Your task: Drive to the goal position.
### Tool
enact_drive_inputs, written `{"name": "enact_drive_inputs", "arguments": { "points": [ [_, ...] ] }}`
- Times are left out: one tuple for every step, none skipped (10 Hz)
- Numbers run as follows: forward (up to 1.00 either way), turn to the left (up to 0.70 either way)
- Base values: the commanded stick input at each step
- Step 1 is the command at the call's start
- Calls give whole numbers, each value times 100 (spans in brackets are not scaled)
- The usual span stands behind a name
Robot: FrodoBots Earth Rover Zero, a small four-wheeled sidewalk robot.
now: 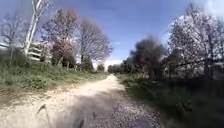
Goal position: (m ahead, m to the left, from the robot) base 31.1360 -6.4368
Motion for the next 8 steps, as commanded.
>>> {"name": "enact_drive_inputs", "arguments": {
  "points": [
    [70,0],
    [70,0],
    [70,0],
    [70,0],
    [70,0],
    [70,0],
    [70,0],
    [70,0]
  ]
}}
